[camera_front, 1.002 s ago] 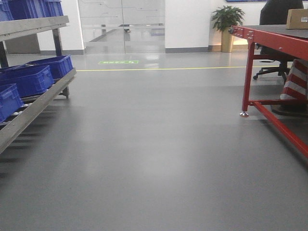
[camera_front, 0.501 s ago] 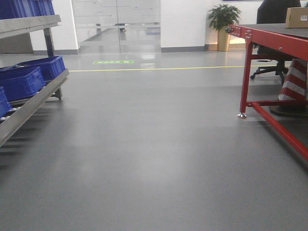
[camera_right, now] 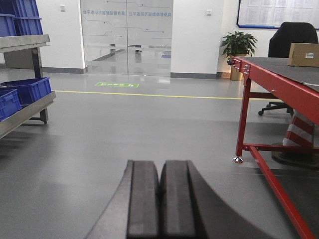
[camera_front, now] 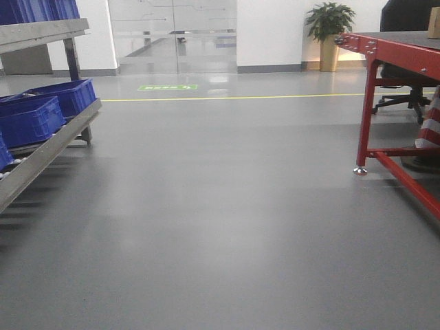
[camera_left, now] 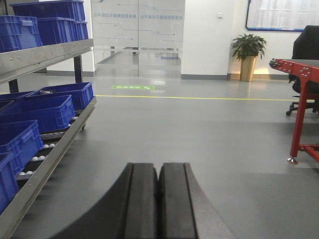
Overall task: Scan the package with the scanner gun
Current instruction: 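Drive forward along the aisle past the blue crate shelves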
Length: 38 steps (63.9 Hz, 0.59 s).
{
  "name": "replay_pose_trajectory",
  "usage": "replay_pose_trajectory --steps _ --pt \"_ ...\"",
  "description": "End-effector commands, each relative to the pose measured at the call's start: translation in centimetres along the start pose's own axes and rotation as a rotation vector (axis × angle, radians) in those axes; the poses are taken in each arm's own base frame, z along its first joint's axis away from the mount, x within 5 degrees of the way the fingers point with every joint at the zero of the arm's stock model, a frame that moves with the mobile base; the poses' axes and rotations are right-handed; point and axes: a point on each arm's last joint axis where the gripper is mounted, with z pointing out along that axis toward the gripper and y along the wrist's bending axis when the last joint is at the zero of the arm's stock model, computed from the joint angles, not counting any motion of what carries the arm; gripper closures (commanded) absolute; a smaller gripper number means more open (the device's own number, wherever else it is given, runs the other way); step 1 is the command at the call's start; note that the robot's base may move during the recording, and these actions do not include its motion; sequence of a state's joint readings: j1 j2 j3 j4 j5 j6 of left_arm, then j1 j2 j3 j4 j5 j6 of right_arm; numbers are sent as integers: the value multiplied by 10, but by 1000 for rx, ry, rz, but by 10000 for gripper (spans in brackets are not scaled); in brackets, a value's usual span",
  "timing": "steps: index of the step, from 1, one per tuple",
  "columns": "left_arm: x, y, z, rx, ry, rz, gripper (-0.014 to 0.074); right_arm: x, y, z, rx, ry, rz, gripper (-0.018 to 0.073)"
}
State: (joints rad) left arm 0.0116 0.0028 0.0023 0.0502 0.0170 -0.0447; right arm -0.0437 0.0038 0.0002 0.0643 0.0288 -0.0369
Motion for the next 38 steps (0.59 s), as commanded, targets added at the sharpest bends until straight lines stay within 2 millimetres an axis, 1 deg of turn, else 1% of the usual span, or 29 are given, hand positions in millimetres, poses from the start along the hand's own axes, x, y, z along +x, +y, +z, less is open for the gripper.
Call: replay_pose_trajectory --steps 1,38 --pt "-3 0 0 -5 -22 3 707 -2 0 0 6 -24 -2 727" --pt "-3 0 0 -5 -22 3 707 -2 0 0 6 -24 -2 727"
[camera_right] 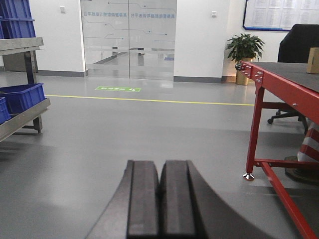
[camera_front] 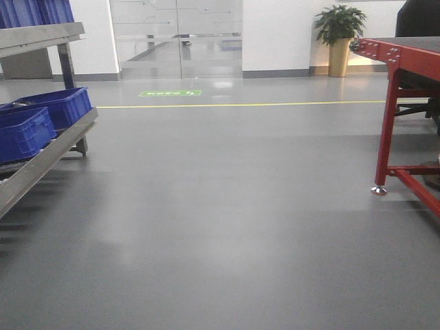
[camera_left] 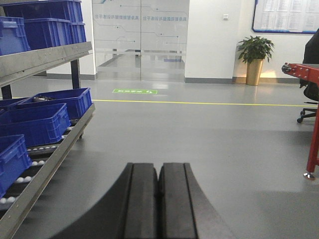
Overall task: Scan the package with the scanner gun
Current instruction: 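Drive forward along the aisle past the blue crate shelves, then turn the base toward the red table and approach it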
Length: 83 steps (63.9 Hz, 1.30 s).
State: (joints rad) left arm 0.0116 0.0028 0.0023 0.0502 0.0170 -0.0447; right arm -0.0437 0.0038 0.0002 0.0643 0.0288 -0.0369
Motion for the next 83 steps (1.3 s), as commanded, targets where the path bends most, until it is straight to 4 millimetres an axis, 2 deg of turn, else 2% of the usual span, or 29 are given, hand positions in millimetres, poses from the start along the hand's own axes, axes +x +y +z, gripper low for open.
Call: replay_pose_trajectory --steps 1,83 --pt "-3 0 0 -5 -22 3 707 -2 0 0 6 -24 -2 727" --pt "-3 0 0 -5 -22 3 707 -2 0 0 6 -24 -2 727"
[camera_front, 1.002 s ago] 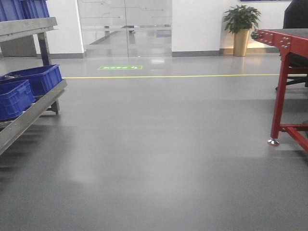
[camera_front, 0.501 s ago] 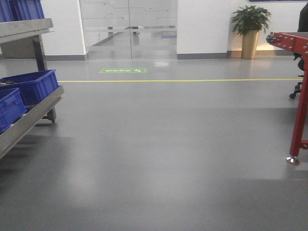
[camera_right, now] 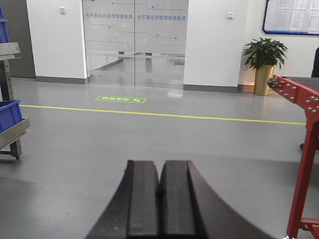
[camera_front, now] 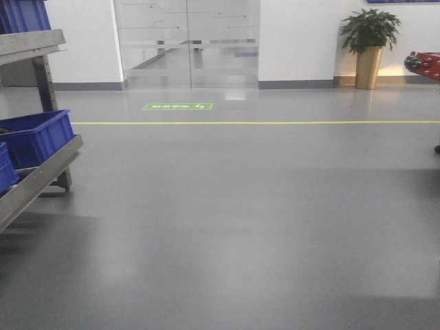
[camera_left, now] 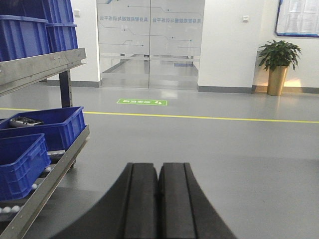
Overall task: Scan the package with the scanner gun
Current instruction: 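Turn the base toward the red table and approach it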
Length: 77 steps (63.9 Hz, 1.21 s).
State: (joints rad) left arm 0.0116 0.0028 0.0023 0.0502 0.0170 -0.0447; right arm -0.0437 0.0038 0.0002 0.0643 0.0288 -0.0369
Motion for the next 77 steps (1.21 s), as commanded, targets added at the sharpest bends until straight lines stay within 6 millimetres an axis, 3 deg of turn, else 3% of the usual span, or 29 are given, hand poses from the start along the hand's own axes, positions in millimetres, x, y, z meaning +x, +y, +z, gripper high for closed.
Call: replay_pose_trajectory --steps 1,77 --pt "-3 0 0 -5 -22 3 707 -2 0 0 6 -24 -2 727" --pt "-3 0 0 -5 -22 3 707 -2 0 0 6 -24 -2 727"
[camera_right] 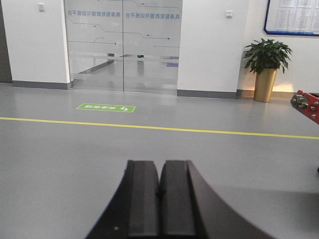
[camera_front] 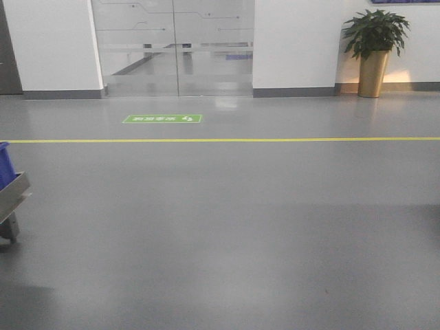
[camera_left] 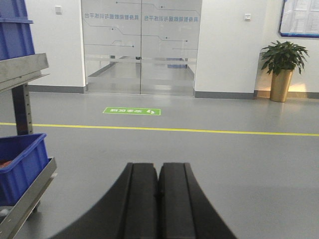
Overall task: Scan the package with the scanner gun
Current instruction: 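Turn the base toward the red table and approach it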
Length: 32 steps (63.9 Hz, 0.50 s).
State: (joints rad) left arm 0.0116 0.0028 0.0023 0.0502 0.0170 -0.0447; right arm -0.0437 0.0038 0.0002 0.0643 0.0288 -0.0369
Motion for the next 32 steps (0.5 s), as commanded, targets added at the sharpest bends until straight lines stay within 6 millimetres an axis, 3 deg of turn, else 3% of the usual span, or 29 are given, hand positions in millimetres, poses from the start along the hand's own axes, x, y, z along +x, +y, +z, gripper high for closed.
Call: replay_pose_trajectory --steps 1,32 --pt "-3 0 0 -5 -22 3 707 -2 0 0 6 -24 -2 727" --pt "-3 0 0 -5 -22 3 707 -2 0 0 6 -24 -2 727"
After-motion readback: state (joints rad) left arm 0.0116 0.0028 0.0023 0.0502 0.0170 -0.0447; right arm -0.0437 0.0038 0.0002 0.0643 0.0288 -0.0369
